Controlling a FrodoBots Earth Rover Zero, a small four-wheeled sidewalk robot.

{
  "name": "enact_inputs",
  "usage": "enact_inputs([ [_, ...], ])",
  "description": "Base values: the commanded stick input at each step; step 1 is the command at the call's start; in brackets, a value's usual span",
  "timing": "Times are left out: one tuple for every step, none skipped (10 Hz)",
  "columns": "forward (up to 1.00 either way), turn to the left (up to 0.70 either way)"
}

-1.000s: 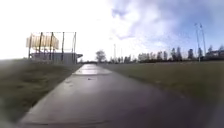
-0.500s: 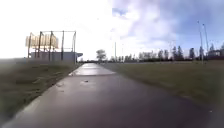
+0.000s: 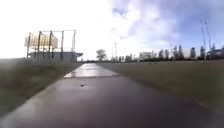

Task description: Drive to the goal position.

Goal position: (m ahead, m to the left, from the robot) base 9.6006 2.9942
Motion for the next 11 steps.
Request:
enact_inputs([
  [1.0,0.0],
  [1.0,0.0],
  [1.0,0.0],
  [1.0,0.0],
  [1.0,0.0],
  [1.0,0.05],
  [1.0,0.25],
  [1.0,0.4],
  [1.0,0.4],
  [1.0,0.4],
  [1.0,0.06],
])
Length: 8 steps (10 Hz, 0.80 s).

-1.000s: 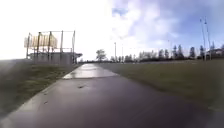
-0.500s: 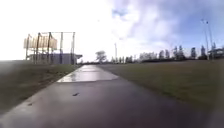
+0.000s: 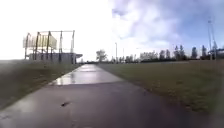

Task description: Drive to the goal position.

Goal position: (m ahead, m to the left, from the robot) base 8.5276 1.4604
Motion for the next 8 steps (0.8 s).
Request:
enact_inputs([
  [1.0,0.0],
  [1.0,0.0],
  [1.0,0.0],
  [1.0,0.0],
  [1.0,0.0],
  [1.0,0.0],
  [1.0,0.0],
  [1.0,0.0],
])
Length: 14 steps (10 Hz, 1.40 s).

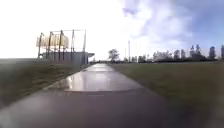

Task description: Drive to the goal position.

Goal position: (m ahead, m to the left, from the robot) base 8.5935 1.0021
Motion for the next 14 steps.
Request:
enact_inputs([
  [1.0,0.0],
  [1.0,0.0],
  [1.0,0.0],
  [1.0,0.0],
  [1.0,0.0],
  [1.0,0.09],
  [1.0,0.25],
  [1.0,0.4],
  [1.0,0.4],
  [1.0,0.4],
  [1.0,0.3],
  [1.0,0.01],
  [1.0,0.0],
  [1.0,0.0],
])
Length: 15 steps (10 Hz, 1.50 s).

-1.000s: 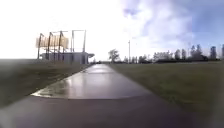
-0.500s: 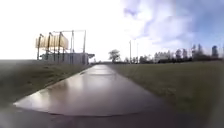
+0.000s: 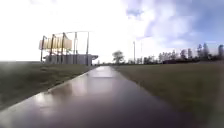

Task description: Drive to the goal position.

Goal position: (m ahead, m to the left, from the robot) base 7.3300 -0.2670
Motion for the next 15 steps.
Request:
enact_inputs([
  [1.0,0.0],
  [1.0,0.0],
  [1.0,0.0],
  [1.0,0.0],
  [1.0,0.0],
  [1.0,0.0],
  [1.0,0.0],
  [1.0,0.0],
  [1.0,0.0],
  [1.0,0.0],
  [1.0,0.0],
  [1.0,0.0],
  [1.0,0.0],
  [1.0,0.0],
  [1.0,0.0],
])
